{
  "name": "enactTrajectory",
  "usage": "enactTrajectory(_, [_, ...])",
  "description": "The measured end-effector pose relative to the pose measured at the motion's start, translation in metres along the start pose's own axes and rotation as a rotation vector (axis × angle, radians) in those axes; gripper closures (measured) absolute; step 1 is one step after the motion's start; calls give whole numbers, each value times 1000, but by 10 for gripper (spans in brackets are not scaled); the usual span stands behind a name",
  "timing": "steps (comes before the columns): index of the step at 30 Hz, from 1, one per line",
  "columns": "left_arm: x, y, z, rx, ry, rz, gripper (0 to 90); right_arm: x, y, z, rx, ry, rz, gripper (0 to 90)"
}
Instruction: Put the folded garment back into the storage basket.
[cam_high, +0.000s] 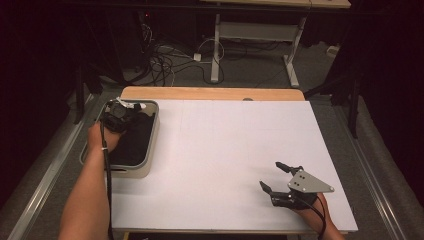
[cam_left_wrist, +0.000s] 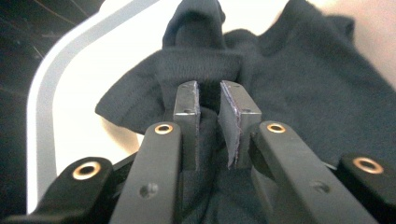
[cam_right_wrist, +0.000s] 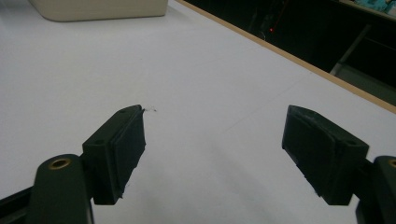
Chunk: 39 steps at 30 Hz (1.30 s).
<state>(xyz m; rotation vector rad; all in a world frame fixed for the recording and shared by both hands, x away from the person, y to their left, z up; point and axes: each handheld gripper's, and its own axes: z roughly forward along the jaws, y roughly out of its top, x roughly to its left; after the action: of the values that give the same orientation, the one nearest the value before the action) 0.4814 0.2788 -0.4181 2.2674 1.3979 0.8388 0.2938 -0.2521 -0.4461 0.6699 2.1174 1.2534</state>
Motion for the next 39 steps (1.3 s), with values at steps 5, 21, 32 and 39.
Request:
enactTrajectory(5, [0,0,-7,-47,-6,-13,730,1,0,1,4,-4,12,210])
enactTrajectory(21, [-16,-4,-30,-196,-58,2,564,3,1,6,6,-19,43,200])
enactTrajectory(32, [-25,-10,-31,-241,-26,0,314,8,2,9,27,-10,34,192])
enactTrajectory(39, [-23,-12,-39,-284,7,-20,213,7,0,11,40,-18,31,161])
